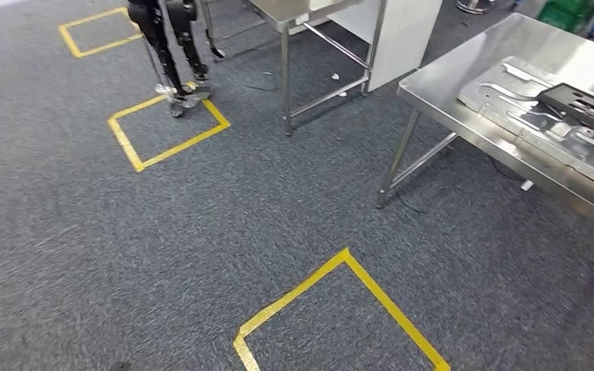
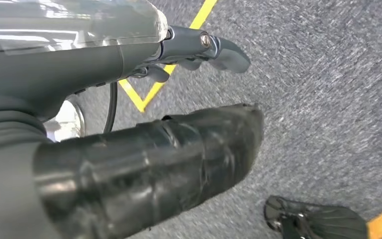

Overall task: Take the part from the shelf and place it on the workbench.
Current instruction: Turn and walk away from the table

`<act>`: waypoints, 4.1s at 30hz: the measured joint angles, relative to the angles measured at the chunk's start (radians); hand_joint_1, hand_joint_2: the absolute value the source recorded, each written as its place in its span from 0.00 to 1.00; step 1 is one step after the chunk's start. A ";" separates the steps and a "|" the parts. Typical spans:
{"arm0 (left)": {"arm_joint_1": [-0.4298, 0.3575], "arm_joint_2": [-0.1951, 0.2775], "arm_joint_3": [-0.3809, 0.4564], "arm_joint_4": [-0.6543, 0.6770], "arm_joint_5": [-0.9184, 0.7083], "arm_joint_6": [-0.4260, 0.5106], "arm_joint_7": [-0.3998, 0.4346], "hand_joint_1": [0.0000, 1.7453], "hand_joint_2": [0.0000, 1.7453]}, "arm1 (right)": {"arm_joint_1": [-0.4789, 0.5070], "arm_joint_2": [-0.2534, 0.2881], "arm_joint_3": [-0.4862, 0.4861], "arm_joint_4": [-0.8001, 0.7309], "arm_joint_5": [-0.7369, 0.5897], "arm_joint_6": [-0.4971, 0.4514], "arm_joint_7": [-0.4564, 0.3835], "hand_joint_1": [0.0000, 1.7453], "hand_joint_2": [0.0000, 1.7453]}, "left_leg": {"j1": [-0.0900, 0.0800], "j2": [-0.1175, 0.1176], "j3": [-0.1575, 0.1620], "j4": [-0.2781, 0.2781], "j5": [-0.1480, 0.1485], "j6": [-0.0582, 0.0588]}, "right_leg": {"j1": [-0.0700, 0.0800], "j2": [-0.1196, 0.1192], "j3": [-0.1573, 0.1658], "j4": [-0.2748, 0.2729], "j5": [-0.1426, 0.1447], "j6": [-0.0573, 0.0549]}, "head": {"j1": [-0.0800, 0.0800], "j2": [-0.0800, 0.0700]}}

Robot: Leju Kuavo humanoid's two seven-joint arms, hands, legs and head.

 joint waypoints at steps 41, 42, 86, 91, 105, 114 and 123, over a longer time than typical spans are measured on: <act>0.057 -0.079 -0.052 -0.206 0.060 -0.041 0.043 0.00 0.00 | 0.009 -0.004 -0.034 0.005 -0.022 0.029 -0.045 0.00 1.00 | -0.008 0.122 0.065 0.174 -0.201 -0.009 | 0.022 -0.157 -0.098 0.007 0.085 -0.061 | -0.012 0.000; 0.058 -0.080 -0.058 -0.215 0.064 -0.038 0.043 0.00 0.00 | 0.009 -0.004 -0.035 0.005 -0.022 0.029 -0.047 0.00 1.00 | -0.009 0.147 0.110 0.102 -0.181 -0.009 | 0.022 -0.170 -0.099 0.011 0.082 -0.056 | -0.012 0.000; 0.108 -0.105 -0.181 -0.356 0.222 -0.007 0.113 0.00 0.00 | 0.011 0.001 -0.043 0.006 -0.036 0.035 -0.055 0.00 1.00 | -0.027 0.089 0.139 -0.006 -0.139 0.059 | 0.010 -0.088 -0.231 0.278 -0.049 -0.004 | -0.009 0.000; 0.112 -0.105 -0.206 -0.358 0.240 -0.002 0.117 0.00 0.00 | 0.016 0.000 -0.043 0.007 -0.036 0.036 -0.051 0.00 1.00 | -0.032 0.014 0.141 0.006 -0.145 0.058 | 0.012 -0.035 -0.194 0.142 0.076 -0.021 | -0.009 0.000; 0.121 -0.103 -0.225 -0.368 0.248 0.005 0.119 0.00 0.00 | 0.015 0.004 -0.044 0.007 -0.036 0.035 -0.048 0.00 1.00 | -0.018 0.118 0.034 0.205 -0.210 0.002 | 0.011 -0.150 -0.127 0.027 0.092 -0.052 | -0.015 0.000; 0.124 -0.102 -0.225 -0.372 0.248 0.006 0.119 0.00 0.00 | 0.006 0.004 -0.044 0.006 -0.036 0.035 -0.048 0.00 1.00 | -0.026 0.130 0.139 -0.010 -0.134 0.051 | 0.012 -0.148 -0.126 0.083 0.033 -0.012 | -0.014 0.000; 0.119 -0.102 -0.239 -0.373 0.259 0.012 0.120 0.00 0.00 | 0.014 0.003 -0.045 0.006 -0.036 0.035 -0.047 0.00 1.00 | -0.027 0.003 0.136 0.012 -0.145 0.050 | 0.005 -0.020 -0.171 0.100 0.089 -0.017 | -0.014 0.000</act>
